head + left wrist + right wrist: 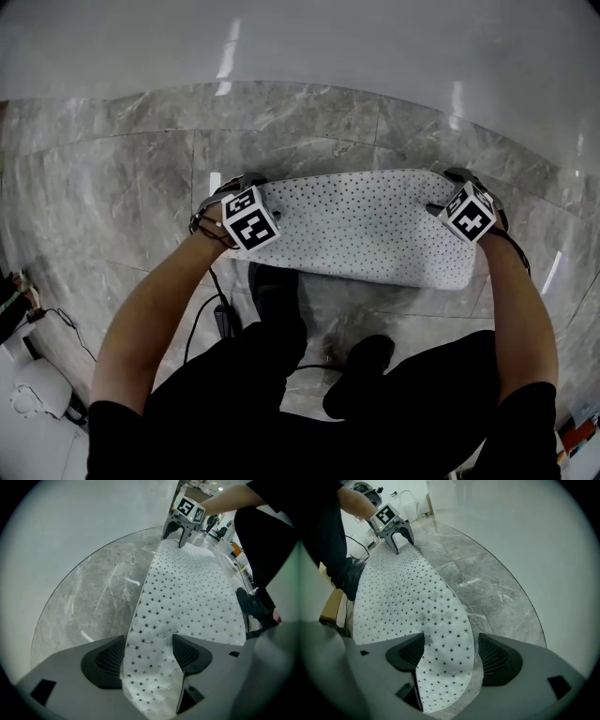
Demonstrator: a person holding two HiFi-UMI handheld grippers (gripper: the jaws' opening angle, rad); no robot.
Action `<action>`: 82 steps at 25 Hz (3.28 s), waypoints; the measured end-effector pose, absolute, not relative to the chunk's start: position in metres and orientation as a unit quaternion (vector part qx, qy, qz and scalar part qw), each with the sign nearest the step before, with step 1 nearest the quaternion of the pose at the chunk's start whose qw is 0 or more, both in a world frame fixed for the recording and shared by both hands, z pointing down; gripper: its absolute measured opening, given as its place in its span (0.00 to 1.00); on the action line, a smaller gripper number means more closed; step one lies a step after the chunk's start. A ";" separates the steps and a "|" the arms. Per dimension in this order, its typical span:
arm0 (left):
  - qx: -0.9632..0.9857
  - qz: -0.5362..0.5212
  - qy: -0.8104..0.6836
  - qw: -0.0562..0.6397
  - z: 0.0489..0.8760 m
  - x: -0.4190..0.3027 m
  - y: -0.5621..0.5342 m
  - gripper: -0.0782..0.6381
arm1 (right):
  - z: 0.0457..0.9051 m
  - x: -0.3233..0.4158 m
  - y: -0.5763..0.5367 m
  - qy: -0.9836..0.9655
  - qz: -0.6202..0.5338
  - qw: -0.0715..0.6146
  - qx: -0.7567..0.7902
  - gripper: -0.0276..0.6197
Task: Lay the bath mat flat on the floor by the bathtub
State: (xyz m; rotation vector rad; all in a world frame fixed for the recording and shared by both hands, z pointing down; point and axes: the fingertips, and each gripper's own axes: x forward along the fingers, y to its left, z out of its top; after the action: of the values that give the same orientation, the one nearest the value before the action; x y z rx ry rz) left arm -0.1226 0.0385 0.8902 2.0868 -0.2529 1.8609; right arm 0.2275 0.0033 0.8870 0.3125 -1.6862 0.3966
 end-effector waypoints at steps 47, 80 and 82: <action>0.716 0.653 -0.227 -0.092 0.825 -0.073 -0.134 0.34 | 0.860 0.275 -0.094 -0.654 0.050 0.681 0.326 0.18; 0.813 0.564 -0.093 0.111 0.820 -0.107 0.065 0.40 | 0.787 0.060 0.037 -0.767 -0.067 0.637 0.032 0.42; 0.810 0.571 -0.086 0.101 0.822 -0.100 0.068 0.40 | 0.782 0.043 0.057 -0.782 -0.010 0.623 0.019 0.42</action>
State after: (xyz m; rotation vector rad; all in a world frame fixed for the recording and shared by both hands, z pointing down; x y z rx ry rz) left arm -0.1001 0.0682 0.8216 2.3948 -0.2546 1.6863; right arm 0.0432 0.0565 0.7824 0.0442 -1.7963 -0.0239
